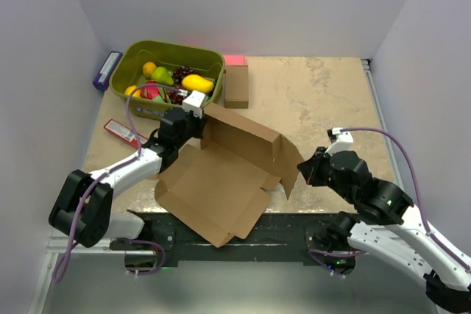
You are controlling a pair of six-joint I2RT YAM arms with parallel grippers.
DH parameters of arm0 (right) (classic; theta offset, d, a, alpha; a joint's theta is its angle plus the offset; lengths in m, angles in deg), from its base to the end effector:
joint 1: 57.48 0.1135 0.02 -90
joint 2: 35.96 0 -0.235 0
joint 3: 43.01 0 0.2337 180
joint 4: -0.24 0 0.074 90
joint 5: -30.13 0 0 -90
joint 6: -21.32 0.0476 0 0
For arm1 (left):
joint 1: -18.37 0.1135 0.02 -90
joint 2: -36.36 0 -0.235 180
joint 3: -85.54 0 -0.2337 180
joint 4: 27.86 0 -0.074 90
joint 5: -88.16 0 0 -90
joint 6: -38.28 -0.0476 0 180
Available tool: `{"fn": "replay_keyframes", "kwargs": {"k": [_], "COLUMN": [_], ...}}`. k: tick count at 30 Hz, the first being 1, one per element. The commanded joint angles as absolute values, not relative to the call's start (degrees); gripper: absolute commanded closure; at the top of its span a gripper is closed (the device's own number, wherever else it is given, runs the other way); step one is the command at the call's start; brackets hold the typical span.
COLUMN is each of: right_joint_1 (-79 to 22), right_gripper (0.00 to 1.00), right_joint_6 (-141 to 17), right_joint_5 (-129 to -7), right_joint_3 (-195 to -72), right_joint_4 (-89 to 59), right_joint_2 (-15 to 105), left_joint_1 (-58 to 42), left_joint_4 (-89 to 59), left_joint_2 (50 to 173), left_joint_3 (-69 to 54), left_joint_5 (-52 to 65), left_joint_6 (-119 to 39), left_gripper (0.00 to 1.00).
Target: Fold the paper box
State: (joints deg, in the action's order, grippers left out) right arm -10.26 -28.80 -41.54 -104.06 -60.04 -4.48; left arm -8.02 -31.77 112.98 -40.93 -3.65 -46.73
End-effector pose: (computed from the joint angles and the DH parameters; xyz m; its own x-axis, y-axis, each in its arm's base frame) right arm 0.0961 0.0818 0.2907 -0.5952 0.2530 -0.7628 -0.1713 0.8874 0.4280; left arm 0.2653 -0.1300 0.2105 -0.3295 0.0664 -0.9418 0.3904 0.9179 -0.0718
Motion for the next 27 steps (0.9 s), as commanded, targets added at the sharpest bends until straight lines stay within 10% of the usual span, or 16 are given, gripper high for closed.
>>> {"fn": "replay_keyframes", "kwargs": {"k": [1,5,11,27], "right_joint_1": [-10.2,-10.2,-10.2,-10.2], "right_gripper": [1.0,1.0,0.86,0.37], "right_joint_6": [-27.8,-27.0,-27.2,-28.8], "right_joint_5": [-41.9,-39.3,-37.3,-36.4], "right_joint_3": [-104.4,-103.6,-103.9,-102.7], "right_joint_4": [-56.0,-56.5,-56.9,-54.3], "right_joint_2": [-4.5,-4.0,-2.6,2.5], "left_joint_1": [-8.5,-9.3,-9.5,-6.8], "left_joint_4": [-33.6,-30.3,-20.9,-6.3], "left_joint_2": [113.4,111.8,106.2,87.5], "left_joint_3": [-41.2,-40.3,-39.2,-38.5], "left_joint_5": [-10.5,-7.1,-4.1,-0.6], "left_joint_6": [-47.0,-45.4,-42.8,-36.0], "left_gripper": [0.92,0.54,0.23,0.08]}}
